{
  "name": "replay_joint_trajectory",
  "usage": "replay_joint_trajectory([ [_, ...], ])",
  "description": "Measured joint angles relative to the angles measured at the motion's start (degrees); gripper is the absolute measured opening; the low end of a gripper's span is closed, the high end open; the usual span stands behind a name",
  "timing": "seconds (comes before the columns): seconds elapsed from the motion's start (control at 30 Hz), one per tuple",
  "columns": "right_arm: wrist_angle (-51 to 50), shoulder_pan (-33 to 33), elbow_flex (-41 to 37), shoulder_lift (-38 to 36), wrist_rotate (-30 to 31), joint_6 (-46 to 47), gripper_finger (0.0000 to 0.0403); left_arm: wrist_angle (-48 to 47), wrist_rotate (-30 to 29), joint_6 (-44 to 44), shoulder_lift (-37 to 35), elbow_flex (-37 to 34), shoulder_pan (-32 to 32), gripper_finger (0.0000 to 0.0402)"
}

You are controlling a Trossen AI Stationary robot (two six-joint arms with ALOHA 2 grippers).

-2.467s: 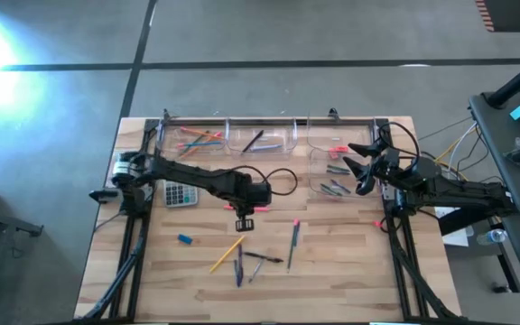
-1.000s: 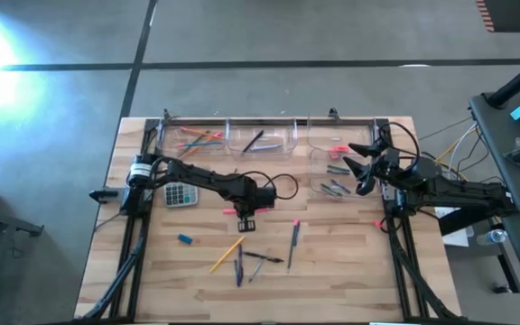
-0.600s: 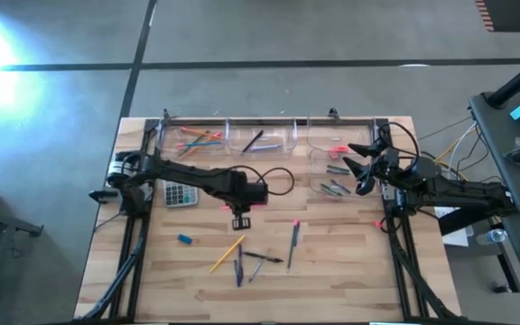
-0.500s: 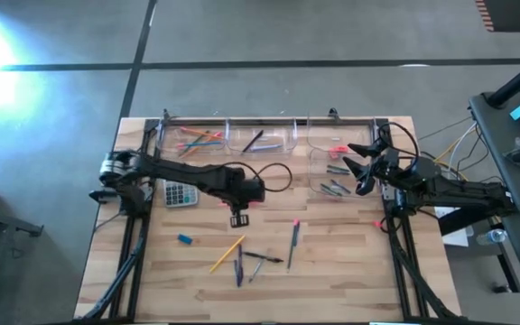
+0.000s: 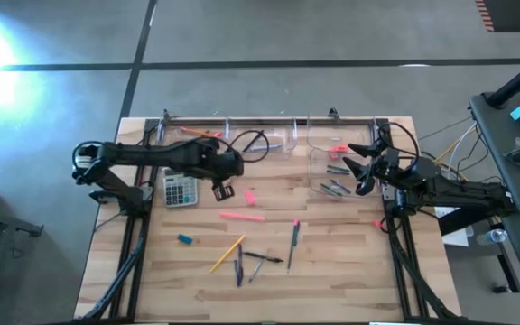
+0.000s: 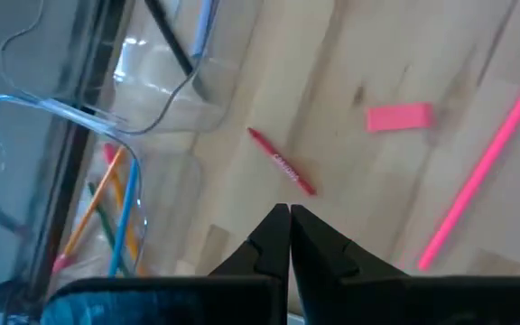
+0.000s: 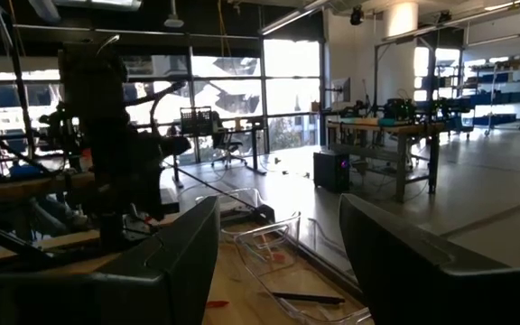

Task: Sort crayons/erasers/pens/pencils in bins
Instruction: Put the pink pencil into the top left transparent bin

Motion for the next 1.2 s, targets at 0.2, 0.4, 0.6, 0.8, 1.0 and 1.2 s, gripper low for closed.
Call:
replay_joint_trajectory([
  [0.2, 0.1, 0.0, 0.0, 0.0, 0.0, -0.1, 0.0219, 9.7, 9.2, 1.7, 1.7, -4.3, -0.5, 0.0000],
  [0.4, 0.1, 0.0, 0.0, 0.0, 0.0, -0.1, 0.0219, 23.9, 20.4, 5.1, 7.6, -9.4, -4.5, 0.0020],
  [0.6, 0.1, 0.0, 0.0, 0.0, 0.0, -0.1, 0.0219, 29.7, 20.7, 5.2, 16.1, -9.4, -8.7, 0.0101],
  [0.8, 0.0, 0.0, 0.0, 0.0, 0.0, 0.0, 0.0219, 35.5, 20.8, 6.3, 23.3, -6.9, -10.1, 0.0168],
  [1.0, -0.2, 0.0, 0.0, 0.0, 0.0, 0.0, 0.0219, 35.8, 20.6, 6.4, 26.8, -4.5, -10.1, 0.0183],
  [1.2, -0.3, 0.0, 0.0, 0.0, 0.0, 0.0, 0.0219, 36.5, 20.3, 6.2, 27.6, -4.7, -10.5, 0.0182],
])
